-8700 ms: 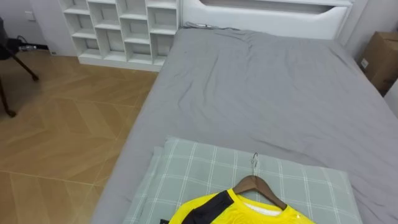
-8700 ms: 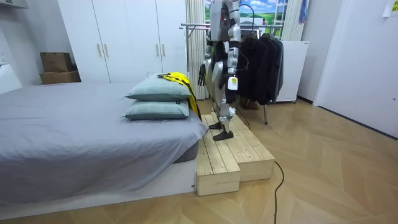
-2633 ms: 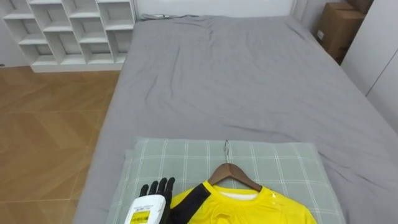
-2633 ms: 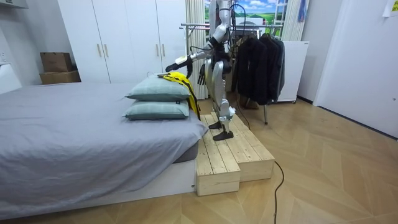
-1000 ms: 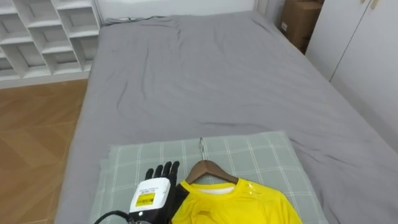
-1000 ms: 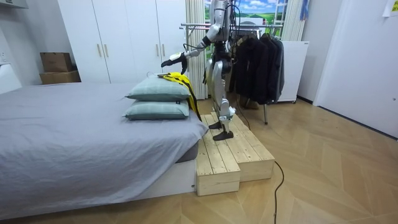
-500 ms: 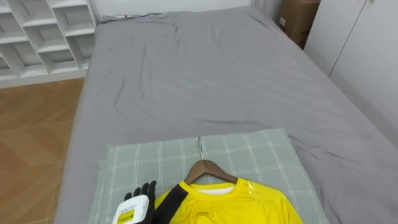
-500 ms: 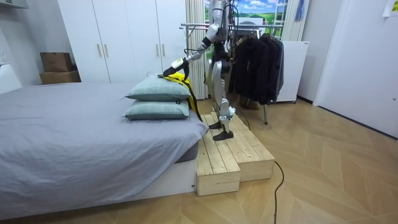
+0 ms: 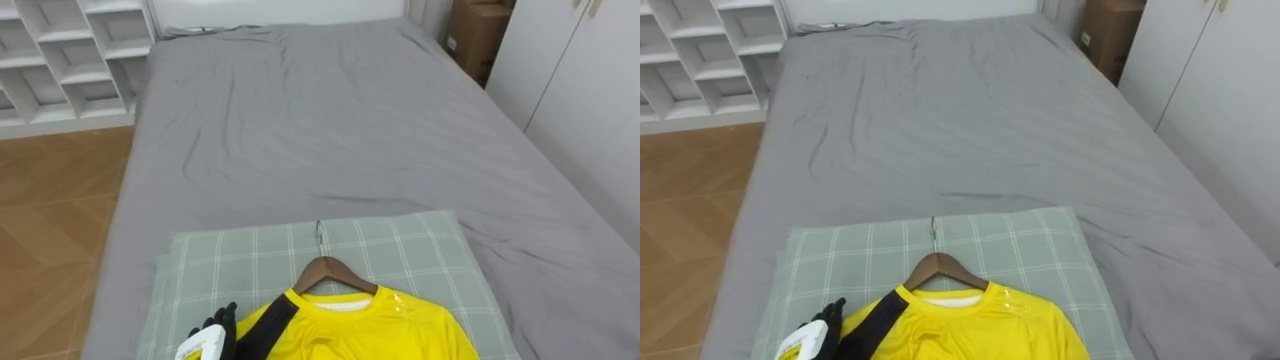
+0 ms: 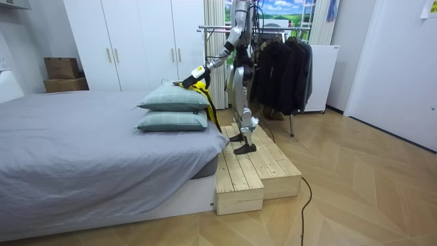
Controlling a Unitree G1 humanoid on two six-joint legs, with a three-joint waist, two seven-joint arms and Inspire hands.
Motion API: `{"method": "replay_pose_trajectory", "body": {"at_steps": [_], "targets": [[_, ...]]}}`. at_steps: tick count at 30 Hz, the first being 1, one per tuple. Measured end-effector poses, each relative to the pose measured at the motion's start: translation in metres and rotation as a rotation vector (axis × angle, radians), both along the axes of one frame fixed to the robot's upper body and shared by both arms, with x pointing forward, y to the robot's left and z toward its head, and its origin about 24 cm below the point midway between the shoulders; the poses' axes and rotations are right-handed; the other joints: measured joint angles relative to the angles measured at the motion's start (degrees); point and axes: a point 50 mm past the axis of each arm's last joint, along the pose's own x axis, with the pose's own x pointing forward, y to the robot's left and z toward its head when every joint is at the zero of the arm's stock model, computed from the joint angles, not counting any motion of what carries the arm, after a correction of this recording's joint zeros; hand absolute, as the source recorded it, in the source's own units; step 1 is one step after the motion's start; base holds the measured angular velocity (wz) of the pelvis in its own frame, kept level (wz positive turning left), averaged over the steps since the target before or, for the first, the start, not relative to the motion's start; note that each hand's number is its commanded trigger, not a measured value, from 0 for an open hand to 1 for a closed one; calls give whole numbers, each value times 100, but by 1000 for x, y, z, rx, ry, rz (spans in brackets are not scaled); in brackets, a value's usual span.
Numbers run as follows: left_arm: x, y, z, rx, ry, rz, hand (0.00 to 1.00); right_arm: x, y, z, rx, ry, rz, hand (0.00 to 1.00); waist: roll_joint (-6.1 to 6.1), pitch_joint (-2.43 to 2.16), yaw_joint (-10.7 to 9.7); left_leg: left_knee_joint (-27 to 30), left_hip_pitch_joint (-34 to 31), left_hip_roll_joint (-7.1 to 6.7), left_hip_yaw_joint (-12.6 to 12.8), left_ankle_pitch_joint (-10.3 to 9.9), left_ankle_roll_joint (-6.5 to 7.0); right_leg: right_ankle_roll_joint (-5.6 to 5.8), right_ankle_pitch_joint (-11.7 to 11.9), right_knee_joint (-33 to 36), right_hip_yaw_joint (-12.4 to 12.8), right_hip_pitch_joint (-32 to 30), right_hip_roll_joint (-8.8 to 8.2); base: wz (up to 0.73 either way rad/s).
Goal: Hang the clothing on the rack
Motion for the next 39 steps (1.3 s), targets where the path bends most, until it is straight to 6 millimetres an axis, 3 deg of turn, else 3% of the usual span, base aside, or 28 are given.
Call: {"method": "replay_pose_trajectory", "body": {"at_steps": [4,8,12,16,21,28,32,39], "targets": [[-1,1,-1,1,5,7,0,0,3,-1,8,2,4,0,-85,-36,-10,12,-109,11,8,17,-27,-9,5,17,-3,-145,16,0],[-3,0,-3,-13,22,15,0,3,5,-1,8,4,37,0,-121,-38,-36,68,-248,24,18,22,-33,-38,23,21,-1,-262,28,0],[8,-2,2,-28,-4,17,0,8,5,0,-13,5,65,0,-121,-30,-39,108,-380,20,18,25,-36,-60,37,14,-16,-342,22,2],[26,-3,11,-34,-35,16,0,13,6,0,-13,-4,68,0,-125,-3,-42,142,-493,58,22,26,-37,-68,42,40,-34,-434,22,0],[54,-4,29,-33,-110,28,0,28,5,3,-38,-23,132,0,-80,66,-58,215,-743,96,77,41,-48,-103,70,90,-7,-731,40,-6],[65,-4,39,-30,-179,21,0,42,4,5,-55,-44,173,0,1,115,-132,281,-1110,108,71,54,-68,-131,89,92,-36,-1077,53,1],[76,-6,48,-26,-214,15,0,57,2,9,-63,-73,219,0,113,179,-178,333,-1326,109,9,55,-65,-134,91,102,-44,-1261,44,2],[87,-4,59,-31,-249,21,0,67,1,12,-54,-94,272,0,133,195,-174,345,-1514,115,5,78,-65,-134,90,192,-35,-1492,44,0]]}}
